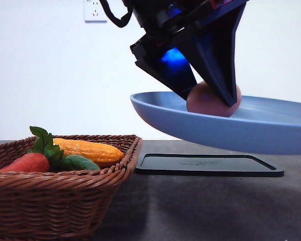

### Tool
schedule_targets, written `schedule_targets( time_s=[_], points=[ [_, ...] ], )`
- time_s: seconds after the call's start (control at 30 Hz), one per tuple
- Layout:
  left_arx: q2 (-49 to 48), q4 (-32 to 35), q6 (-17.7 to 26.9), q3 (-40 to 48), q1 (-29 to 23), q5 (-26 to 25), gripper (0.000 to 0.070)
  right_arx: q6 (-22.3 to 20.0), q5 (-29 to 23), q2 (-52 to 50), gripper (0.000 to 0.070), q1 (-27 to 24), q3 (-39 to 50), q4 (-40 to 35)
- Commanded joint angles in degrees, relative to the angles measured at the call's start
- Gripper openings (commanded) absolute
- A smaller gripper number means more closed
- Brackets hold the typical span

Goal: Transfer egg from basket to plate and serve

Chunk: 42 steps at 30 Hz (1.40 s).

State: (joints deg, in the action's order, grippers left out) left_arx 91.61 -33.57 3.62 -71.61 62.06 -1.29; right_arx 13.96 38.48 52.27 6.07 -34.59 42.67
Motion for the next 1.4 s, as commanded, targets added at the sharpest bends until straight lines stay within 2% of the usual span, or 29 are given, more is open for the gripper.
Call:
schedule_targets(
  time_s=[0.0, 0.33, 0.43, 0.63, 0.8, 1.1, 1.2, 1.37],
  points=[
    [0.88, 0.66, -0.07, -0.83, 0.74, 0.05, 0.0360, 0.61, 0.60, 0.48, 0.0000, 0.24, -0.79, -0.19],
    [-3.05, -0.28, -1.13, -2.26, 0.58, 0.53, 0.0363, 0.60, 0.52, 2.10, 0.0000, 0.22, -0.79, 1.13],
    [-6.17, -0.88, -1.27, -2.27, 0.57, 3.15, 0.0363, 0.02, 0.52, 4.59, 0.0000, 0.18, -0.88, 1.06],
    [-14.07, -4.79, -1.30, -2.27, 0.41, 11.61, 0.0363, -1.99, 0.04, 11.47, 0.0000, -0.06, -3.84, 0.48],
    [-21.20, -7.34, -1.73, -2.27, 0.13, 19.01, 0.0363, -4.15, -3.88, 18.95, 0.0000, -1.47, -10.68, 0.20],
    [-31.99, -12.26, -2.89, -2.27, 0.13, 33.45, 0.0362, -5.46, -4.02, 37.08, 0.0000, -5.36, -28.64, -1.44],
    [-34.79, -14.02, -3.37, -2.27, 0.09, 36.56, 0.0362, -5.42, -4.00, 43.80, 0.0000, -6.00, -34.93, -1.57],
    [-38.02, -15.57, -4.86, -2.27, 0.09, 38.83, 0.0361, -5.05, -4.00, 54.03, 0.0000, -6.27, -43.88, -1.57]
  ],
)
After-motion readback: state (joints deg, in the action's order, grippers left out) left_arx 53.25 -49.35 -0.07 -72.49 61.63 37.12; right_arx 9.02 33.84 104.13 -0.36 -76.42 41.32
